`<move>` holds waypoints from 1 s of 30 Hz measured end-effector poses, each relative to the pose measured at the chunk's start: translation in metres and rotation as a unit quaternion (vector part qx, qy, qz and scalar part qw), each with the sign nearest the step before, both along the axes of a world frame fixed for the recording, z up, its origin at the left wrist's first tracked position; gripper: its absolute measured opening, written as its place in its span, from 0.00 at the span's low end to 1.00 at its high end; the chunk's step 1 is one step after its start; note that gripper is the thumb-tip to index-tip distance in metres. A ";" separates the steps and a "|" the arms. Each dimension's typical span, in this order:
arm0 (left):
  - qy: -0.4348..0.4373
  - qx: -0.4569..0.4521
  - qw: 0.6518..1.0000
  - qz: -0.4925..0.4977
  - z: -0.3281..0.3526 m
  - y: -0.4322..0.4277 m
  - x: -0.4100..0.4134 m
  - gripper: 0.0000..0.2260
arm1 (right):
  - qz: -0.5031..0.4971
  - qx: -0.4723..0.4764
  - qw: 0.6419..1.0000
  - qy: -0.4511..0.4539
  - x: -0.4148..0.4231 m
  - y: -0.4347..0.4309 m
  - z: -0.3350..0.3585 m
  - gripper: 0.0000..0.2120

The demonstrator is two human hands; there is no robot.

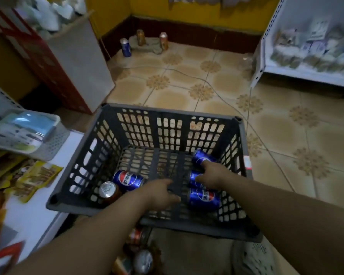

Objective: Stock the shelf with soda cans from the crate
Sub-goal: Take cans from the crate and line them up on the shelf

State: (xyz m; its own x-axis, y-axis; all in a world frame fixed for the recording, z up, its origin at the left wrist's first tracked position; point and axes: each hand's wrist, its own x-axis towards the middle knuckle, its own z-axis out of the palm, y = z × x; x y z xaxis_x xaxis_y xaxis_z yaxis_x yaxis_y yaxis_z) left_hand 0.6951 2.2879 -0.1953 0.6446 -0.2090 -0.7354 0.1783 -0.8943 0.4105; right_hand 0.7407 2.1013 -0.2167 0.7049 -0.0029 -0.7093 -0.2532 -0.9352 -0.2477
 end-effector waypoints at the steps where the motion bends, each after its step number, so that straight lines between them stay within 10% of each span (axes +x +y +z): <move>1: 0.011 0.003 1.000 -0.006 -0.015 -0.002 0.008 0.33 | 0.007 -0.014 1.000 0.008 0.006 0.002 -0.019 0.29; 14: 0.055 -0.029 0.998 0.022 -0.086 0.014 0.028 0.27 | 0.156 -0.158 0.973 -0.070 0.034 0.001 -0.145 0.32; 19: 0.031 -0.040 0.995 0.082 -0.051 0.021 0.020 0.30 | -0.014 0.044 0.986 -0.160 0.012 0.017 -0.099 0.27; 23: -0.010 -0.110 0.980 0.167 0.002 0.027 -0.005 0.30 | -0.126 0.242 0.940 -0.203 0.002 0.058 -0.011 0.41; 26: -0.079 -0.227 0.924 0.298 0.057 0.033 -0.036 0.18 | -0.184 0.388 0.881 -0.200 -0.018 0.088 0.066 0.43; 30: -0.099 -0.414 0.768 0.478 0.144 0.059 -0.082 0.14 | -0.234 0.518 0.794 -0.214 -0.064 0.125 0.159 0.26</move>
State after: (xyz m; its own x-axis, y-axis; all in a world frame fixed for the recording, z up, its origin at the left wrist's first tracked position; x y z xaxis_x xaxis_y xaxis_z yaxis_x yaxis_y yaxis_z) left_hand 0.6127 2.3471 -0.0516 0.8766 0.0869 -0.4732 0.4519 0.1889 0.8718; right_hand 0.6769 2.2266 -0.0581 0.9759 0.0932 -0.1972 -0.1979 -0.0018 -0.9802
